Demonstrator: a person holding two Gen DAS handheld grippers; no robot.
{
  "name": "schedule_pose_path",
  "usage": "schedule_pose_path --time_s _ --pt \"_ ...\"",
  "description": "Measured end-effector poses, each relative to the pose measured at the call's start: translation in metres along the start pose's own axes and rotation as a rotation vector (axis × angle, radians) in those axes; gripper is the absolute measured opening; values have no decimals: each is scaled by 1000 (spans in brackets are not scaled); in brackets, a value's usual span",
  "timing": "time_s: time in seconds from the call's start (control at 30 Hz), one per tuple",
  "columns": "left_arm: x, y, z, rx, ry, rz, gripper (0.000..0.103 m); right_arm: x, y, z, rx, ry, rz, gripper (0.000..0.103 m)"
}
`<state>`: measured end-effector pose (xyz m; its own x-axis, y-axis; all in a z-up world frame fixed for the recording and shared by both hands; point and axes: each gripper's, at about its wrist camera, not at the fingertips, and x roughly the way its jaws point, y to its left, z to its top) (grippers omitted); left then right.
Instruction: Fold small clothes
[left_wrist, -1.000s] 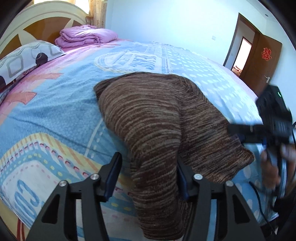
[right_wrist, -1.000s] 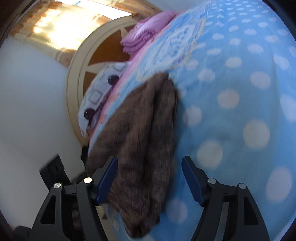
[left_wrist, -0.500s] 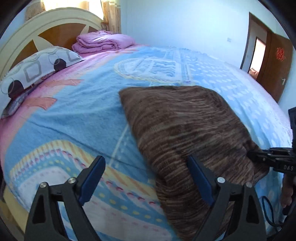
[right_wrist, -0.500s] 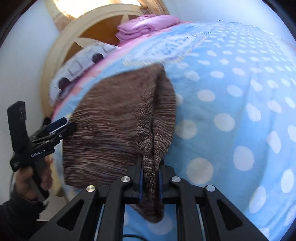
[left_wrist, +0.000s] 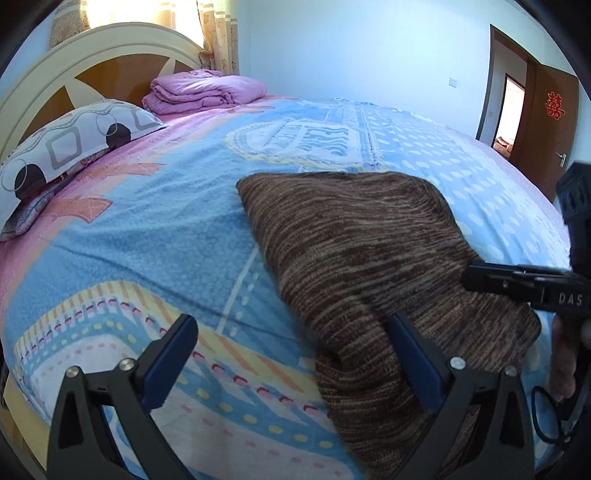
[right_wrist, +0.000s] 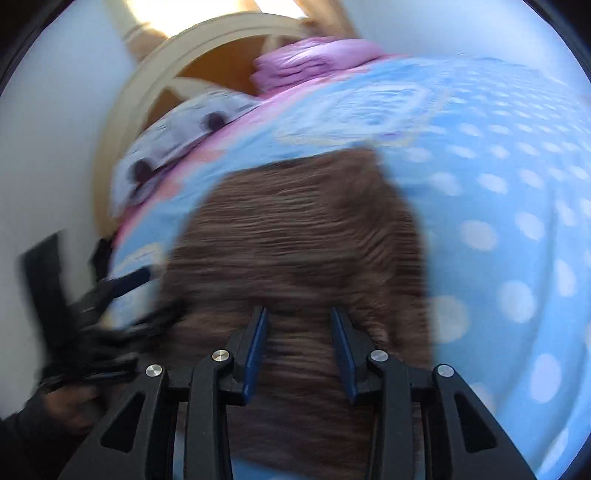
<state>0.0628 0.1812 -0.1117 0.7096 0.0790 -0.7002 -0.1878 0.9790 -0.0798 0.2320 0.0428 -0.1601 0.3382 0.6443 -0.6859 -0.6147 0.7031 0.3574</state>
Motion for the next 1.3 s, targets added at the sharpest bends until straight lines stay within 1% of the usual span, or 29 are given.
schedule_pose_path --time_s 0.03,0.07,0.13,0.17,0.2,0.23,0.3,0.37,0.47,0.53,0.7,0.83,1.3 --pt "-1 -1 0 0 7 -1 103 -3 -5 -2 29 -2 18 35" --pt "-3 -2 1 -1 9 -4 103 -8 -5 -4 40 -1 16 35" --pt "-10 -3 4 4 10 0 103 -21 -1 -7 41 -16 -21 37" --pt "-15 -4 6 3 4 -1 103 -32 3 -9 46 -40 -45 40" --pt "-21 -4 8 -1 -14 -7 103 -42 10 -11 45 -64 -57 47" --pt "-30 -5 11 -6 -41 -19 103 -50 18 -11 39 -96 -72 50" --pt "-45 -7 17 -8 -74 -33 103 -74 34 -15 9 -175 -136 61" --pt "-60 -10 23 -5 -114 -44 103 -93 48 -19 -31 -234 -180 65" --pt "-76 -14 27 7 -146 -53 103 -113 62 -19 -75 -278 -213 65" --pt "-83 -16 29 12 -164 -62 103 -124 64 -19 -77 -293 -224 65" --pt "-87 -21 30 26 -176 -67 103 -140 67 -22 -79 -326 -246 65" --pt "-86 -20 28 24 -168 -71 103 -145 66 -23 -68 -346 -248 65" --pt "-87 -20 29 18 -176 -71 103 -145 70 -26 -73 -345 -240 66"
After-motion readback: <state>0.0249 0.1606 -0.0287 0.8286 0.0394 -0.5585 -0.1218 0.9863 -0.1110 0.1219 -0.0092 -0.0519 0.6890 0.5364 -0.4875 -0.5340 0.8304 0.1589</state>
